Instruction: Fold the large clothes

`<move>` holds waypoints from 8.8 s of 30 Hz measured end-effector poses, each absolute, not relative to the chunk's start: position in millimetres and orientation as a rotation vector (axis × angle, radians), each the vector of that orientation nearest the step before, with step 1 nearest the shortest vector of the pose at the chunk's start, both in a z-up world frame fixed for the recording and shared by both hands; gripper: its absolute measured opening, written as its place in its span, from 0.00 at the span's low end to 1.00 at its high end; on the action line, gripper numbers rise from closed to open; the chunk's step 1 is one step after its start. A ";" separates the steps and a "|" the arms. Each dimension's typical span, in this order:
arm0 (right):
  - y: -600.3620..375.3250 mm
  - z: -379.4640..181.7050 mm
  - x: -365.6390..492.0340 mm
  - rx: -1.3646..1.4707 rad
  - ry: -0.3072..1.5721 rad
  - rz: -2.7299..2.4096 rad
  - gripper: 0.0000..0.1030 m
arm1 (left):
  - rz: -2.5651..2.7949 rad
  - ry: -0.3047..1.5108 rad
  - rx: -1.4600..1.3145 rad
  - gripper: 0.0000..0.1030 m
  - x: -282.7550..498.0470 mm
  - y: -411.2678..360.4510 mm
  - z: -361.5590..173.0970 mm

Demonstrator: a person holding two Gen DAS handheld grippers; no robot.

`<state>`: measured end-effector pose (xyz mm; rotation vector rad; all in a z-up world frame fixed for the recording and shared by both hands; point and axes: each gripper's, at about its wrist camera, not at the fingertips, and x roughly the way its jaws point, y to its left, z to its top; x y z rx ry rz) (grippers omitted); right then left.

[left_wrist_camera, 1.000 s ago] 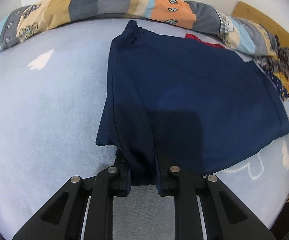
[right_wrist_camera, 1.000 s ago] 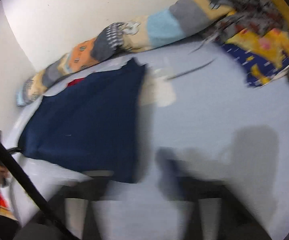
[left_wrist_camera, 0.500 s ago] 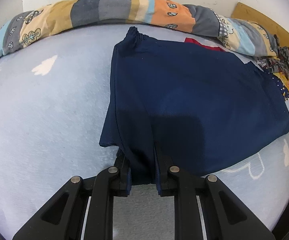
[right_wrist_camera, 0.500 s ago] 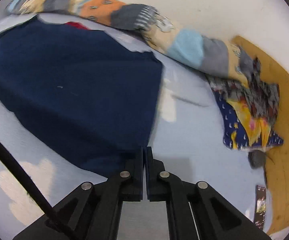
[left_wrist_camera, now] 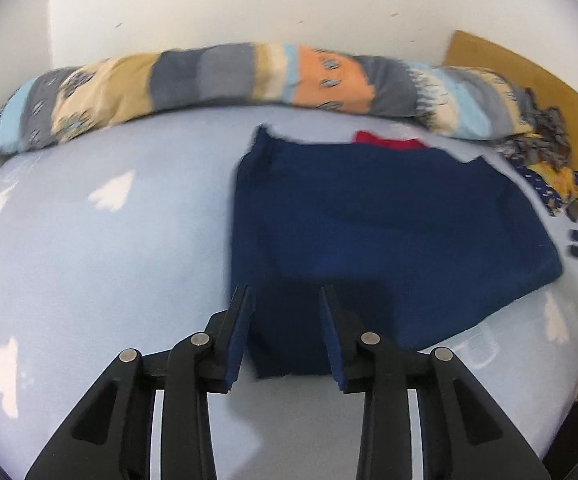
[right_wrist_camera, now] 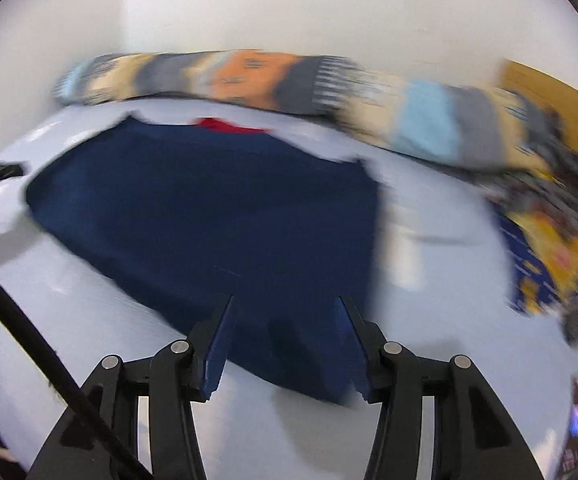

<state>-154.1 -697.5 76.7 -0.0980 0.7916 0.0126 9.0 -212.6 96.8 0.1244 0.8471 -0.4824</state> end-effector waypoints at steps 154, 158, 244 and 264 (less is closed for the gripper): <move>-714.6 95.7 -99.2 0.875 0.738 0.182 0.13 | -0.099 0.895 0.256 0.83 24.7 -376.7 25.4; -692.6 116.4 -100.6 0.892 0.700 0.215 0.13 | -0.122 0.936 0.193 0.82 30.6 -370.4 33.8; -387.4 36.3 -24.9 -0.090 0.921 0.047 0.26 | -0.099 0.777 -0.223 0.81 30.7 -158.2 140.4; -461.3 135.2 149.1 -0.019 0.846 0.018 0.46 | -0.204 1.007 -0.057 0.81 60.3 -213.5 69.3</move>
